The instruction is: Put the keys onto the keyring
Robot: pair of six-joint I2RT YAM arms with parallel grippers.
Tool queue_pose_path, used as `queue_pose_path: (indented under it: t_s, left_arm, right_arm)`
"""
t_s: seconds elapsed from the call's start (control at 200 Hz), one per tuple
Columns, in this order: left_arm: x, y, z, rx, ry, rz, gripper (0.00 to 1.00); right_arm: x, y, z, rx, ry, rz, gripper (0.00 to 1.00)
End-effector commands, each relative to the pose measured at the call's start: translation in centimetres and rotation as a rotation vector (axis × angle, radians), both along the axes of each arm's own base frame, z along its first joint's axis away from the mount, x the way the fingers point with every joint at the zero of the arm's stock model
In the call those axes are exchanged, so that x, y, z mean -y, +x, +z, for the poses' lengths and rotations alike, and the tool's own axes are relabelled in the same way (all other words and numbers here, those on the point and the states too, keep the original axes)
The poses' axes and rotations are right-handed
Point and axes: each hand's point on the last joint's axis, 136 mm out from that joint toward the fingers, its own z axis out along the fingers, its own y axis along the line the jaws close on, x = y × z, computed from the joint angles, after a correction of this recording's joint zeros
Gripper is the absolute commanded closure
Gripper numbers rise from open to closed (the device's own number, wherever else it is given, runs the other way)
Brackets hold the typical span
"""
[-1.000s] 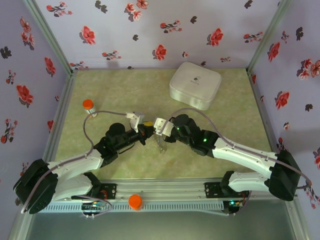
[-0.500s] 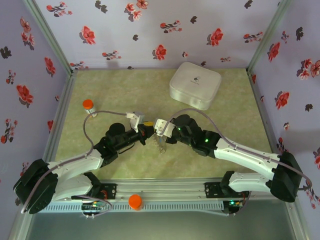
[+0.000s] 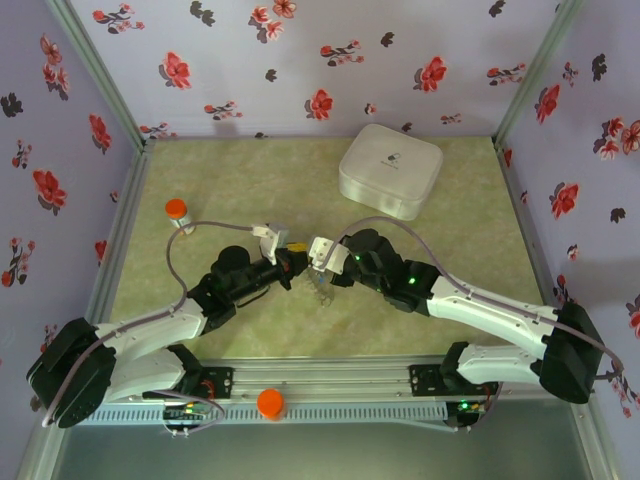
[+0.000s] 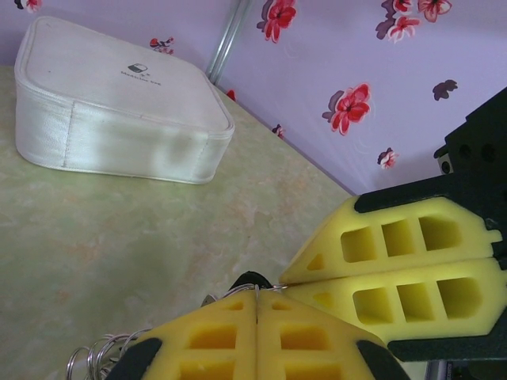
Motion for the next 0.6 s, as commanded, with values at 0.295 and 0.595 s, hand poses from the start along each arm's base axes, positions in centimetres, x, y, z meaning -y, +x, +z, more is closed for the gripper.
queue_pose_path:
  t_s: [0.295,0.595]
  left_arm:
    - [0.4,-0.2,3.5,0.073,-0.082,-0.021,1.00]
    - [0.5,-0.3,3.5,0.092,-0.079,-0.028,1.00]
  right_arm:
    - [-0.9,-1.5,-0.4,-0.069,0.025,0.065,1.00]
    - [-1.3,-2.4,-1.0,-0.137,0.017,0.105,1.00]
